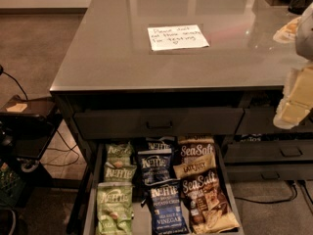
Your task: Pick blue chip bag from middle drawer and place on counter
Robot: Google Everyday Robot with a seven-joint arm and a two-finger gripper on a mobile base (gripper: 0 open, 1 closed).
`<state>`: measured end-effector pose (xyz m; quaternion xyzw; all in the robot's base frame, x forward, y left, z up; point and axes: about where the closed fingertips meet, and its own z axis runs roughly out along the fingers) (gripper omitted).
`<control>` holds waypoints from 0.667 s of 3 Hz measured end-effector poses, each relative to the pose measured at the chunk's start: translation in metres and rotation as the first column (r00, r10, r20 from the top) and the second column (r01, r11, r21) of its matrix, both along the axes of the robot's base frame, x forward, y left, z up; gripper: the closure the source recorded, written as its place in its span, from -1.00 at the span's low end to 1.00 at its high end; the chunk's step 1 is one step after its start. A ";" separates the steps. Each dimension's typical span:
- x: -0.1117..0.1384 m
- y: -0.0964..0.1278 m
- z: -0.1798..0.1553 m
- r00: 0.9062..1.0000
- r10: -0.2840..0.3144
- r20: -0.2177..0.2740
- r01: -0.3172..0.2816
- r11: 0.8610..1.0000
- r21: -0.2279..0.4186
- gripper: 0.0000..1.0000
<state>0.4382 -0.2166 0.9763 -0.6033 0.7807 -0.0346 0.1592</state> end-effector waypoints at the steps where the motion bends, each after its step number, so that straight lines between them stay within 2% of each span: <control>1: 0.000 0.001 -0.002 1.000 -0.001 0.007 0.001 1.000 0.008 -1.00; 2: -0.005 0.008 -0.031 1.000 0.011 0.010 -0.011 0.997 0.070 -1.00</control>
Offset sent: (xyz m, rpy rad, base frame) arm -0.0061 0.0166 -0.0974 0.1799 -0.0029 0.0074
